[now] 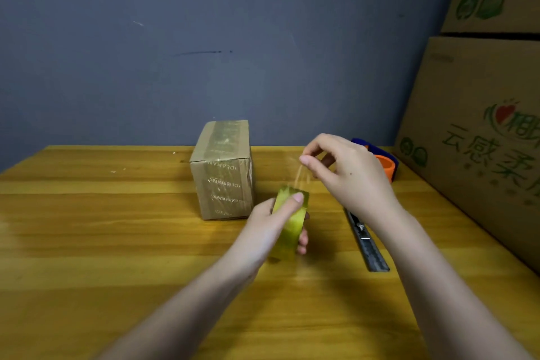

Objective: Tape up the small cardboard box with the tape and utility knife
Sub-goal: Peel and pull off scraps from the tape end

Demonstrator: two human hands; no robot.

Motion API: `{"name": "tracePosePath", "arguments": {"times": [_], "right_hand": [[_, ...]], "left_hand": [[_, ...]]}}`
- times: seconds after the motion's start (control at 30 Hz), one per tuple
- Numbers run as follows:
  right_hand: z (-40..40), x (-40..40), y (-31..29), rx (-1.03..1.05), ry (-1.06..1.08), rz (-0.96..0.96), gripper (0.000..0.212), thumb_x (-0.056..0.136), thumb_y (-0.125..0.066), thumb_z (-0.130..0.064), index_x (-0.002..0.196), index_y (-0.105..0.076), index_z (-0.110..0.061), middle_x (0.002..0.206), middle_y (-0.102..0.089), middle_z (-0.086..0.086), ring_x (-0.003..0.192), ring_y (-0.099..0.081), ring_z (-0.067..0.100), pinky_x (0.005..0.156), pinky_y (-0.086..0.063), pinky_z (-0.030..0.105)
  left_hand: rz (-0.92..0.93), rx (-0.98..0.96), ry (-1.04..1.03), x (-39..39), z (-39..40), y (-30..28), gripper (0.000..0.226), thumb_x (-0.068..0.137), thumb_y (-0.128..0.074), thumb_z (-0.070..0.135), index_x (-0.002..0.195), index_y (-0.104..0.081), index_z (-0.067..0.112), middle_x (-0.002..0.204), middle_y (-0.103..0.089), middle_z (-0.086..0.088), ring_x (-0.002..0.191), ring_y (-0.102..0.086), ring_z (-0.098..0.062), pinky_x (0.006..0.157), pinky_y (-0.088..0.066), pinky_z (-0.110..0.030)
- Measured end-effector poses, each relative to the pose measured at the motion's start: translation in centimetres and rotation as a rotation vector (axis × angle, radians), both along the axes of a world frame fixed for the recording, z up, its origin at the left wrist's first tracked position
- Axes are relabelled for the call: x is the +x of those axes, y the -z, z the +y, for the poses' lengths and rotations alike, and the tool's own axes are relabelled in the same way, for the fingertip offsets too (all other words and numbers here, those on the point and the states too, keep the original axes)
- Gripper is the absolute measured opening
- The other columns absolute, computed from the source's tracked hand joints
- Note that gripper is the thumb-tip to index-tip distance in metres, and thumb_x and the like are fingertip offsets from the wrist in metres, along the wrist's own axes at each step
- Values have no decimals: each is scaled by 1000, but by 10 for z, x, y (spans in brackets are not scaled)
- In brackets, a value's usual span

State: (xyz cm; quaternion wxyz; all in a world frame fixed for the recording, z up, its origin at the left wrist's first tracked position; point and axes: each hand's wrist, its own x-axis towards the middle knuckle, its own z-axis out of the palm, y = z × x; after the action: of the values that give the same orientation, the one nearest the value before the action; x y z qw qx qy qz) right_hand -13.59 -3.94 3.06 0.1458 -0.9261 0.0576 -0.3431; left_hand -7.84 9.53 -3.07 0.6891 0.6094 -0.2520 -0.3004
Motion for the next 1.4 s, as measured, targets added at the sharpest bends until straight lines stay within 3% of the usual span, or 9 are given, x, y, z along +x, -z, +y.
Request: {"name": "tracePosePath", "arguments": {"times": [0.13, 0.33, 0.77, 0.97, 1.17, 1.27, 1.4], "right_hand": [[-10, 4, 4, 254, -65, 51, 12, 85, -57, -40, 82, -63, -29, 74, -67, -14, 75, -64, 7, 72, -55, 44], [-15, 7, 11, 442, -171, 104, 9, 87, -63, -24, 81, -69, -19, 80, -71, -5, 81, -65, 11, 82, -54, 43], [-12, 3, 23, 564, -191, 135, 9, 84, -68, -25, 79, -72, -18, 78, -71, -9, 78, -64, 3, 75, -53, 24], [-7, 1, 27, 603, -192, 100, 10, 82, -71, -24, 77, -69, -15, 78, -69, -8, 77, -63, 2, 75, -52, 22], [-7, 6, 39, 1055, -377, 197, 13, 79, -67, -27, 86, -59, -20, 104, -70, 0, 95, -63, 13, 84, -51, 33], [-1, 8, 47, 1201, -428, 193, 4, 85, -61, -23, 87, -63, -20, 95, -68, -4, 88, -62, 10, 75, -49, 27], [6, 13, 57, 1211, -364, 77, 24, 96, -47, -21, 82, -67, -25, 84, -67, -9, 81, -60, 8, 69, -46, 23]], "left_hand": [[-71, -55, 16, 0, 2, 0, 29, 94, -51, 27, 79, -54, 3, 48, -52, -11, 39, -51, -17, 42, -45, -22], [-214, -109, 39, -1, 6, 4, 24, 93, -52, 22, 82, -53, 0, 48, -55, -9, 41, -51, -17, 47, -46, -23], [-389, -124, 30, -1, 12, 16, 20, 87, -59, 24, 77, -56, 6, 49, -58, -4, 44, -54, -16, 52, -47, -21], [-459, -118, -14, -1, 13, 21, 22, 82, -61, 28, 74, -57, 8, 48, -59, -1, 43, -55, -15, 52, -47, -21], [-552, -125, -42, 3, 18, 23, 26, 78, -61, 34, 64, -55, 12, 47, -60, 0, 43, -57, -15, 55, -47, -20], [-566, -122, -42, 5, 20, 25, 26, 79, -61, 33, 64, -55, 13, 47, -60, 0, 43, -56, -14, 55, -46, -18], [-567, -115, -35, 7, 20, 28, 23, 79, -61, 33, 64, -56, 16, 47, -60, 0, 44, -56, -13, 55, -46, -19]]}}
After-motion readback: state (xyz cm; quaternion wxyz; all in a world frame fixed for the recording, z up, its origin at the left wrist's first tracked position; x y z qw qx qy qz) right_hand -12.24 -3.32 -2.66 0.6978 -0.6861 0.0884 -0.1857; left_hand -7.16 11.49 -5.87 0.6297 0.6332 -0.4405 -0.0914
